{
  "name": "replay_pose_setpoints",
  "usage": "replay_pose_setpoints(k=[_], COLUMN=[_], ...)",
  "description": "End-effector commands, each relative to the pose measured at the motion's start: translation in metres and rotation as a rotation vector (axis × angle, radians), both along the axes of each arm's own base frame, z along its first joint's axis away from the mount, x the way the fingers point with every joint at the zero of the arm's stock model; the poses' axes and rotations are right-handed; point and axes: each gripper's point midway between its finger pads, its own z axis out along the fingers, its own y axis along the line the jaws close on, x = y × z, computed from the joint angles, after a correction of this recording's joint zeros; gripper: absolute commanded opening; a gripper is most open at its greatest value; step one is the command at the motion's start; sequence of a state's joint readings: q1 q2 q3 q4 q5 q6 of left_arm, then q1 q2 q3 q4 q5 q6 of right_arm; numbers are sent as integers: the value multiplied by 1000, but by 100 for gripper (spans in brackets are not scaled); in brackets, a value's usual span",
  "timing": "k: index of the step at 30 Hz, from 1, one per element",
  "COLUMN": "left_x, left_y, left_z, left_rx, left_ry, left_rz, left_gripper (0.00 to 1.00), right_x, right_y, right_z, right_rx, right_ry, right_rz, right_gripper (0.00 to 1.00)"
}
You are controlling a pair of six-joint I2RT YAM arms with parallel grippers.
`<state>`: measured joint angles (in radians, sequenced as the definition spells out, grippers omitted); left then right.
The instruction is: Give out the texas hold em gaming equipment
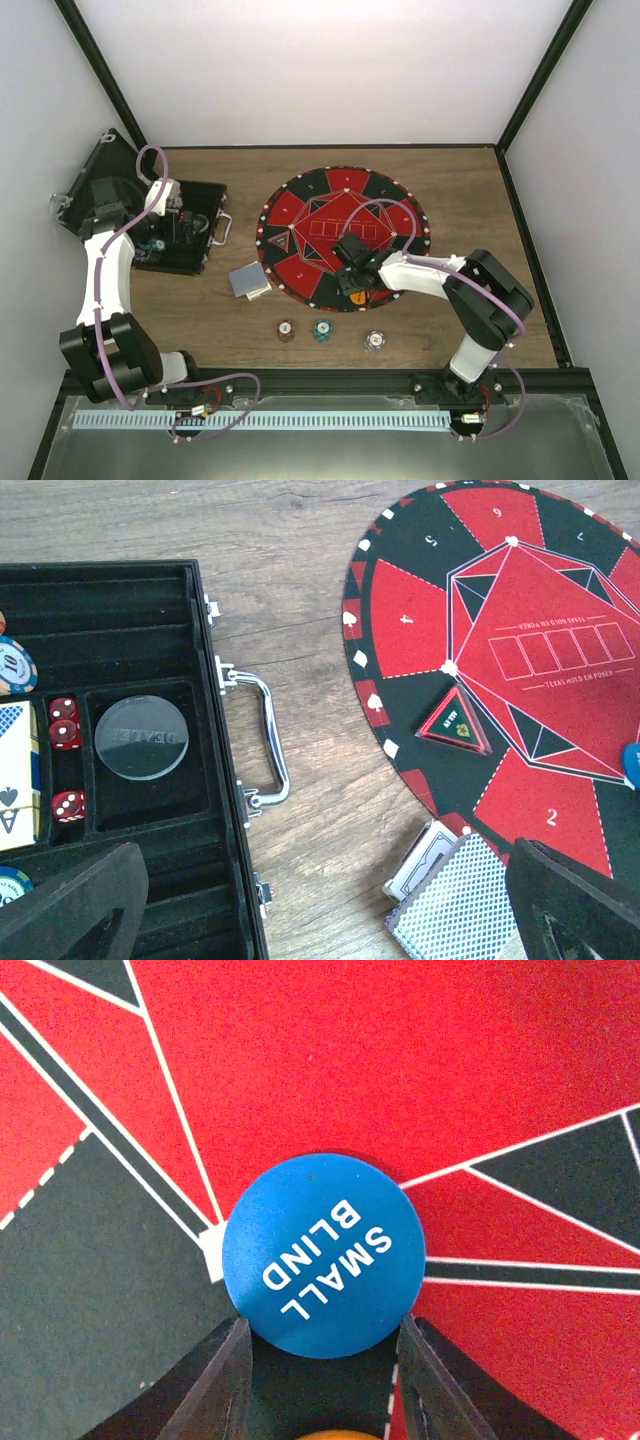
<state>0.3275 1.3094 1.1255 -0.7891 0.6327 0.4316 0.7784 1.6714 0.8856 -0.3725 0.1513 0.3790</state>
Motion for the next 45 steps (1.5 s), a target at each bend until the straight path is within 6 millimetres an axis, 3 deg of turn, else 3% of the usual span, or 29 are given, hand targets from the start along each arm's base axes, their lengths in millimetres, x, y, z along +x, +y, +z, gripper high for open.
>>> replay_pose_setpoints(k=[1,7,12,13,20,28,33,38,42,45], left_x=[1,-7,-12,-12,-14,-14,-14,-15,-16,-18], left_y=[-2,-10,-18,-18,-18,-19,-21,-23,-24,-25], left_z=[16,18,20,19,15,19,18,20,23,23], left_rx=[15,2,-12,-15,-10,-8,-15,-30,-27,-25], left_ry=[-49,-45,-42,-33,-5,0,4,0,-9,-11], left_rz=[-26,-83,-144,-147,-161,-180,-195,-205,-210,-215], left_gripper=[100,100,100,100,100,100,100,100,100,100], right_x=[16,54,113,130,210,264,266,247,203,149], right_y=[9,7,2,6,14,26,25,20,22,29], right_z=[1,1,0,6,-3,-7,7,42,69,71], right_rx=[-11,-29,-8,-1,-4,-5,-3,0,-5,-5], right_ry=[-34,-81,-125,-149,-193,-211,-226,-255,-259,-216], right_rz=[-2,-24,-70,-76,-115,-131,-137,-152,-126,-78], right_gripper=[40,36,34,33,33,33,36,50,57,57])
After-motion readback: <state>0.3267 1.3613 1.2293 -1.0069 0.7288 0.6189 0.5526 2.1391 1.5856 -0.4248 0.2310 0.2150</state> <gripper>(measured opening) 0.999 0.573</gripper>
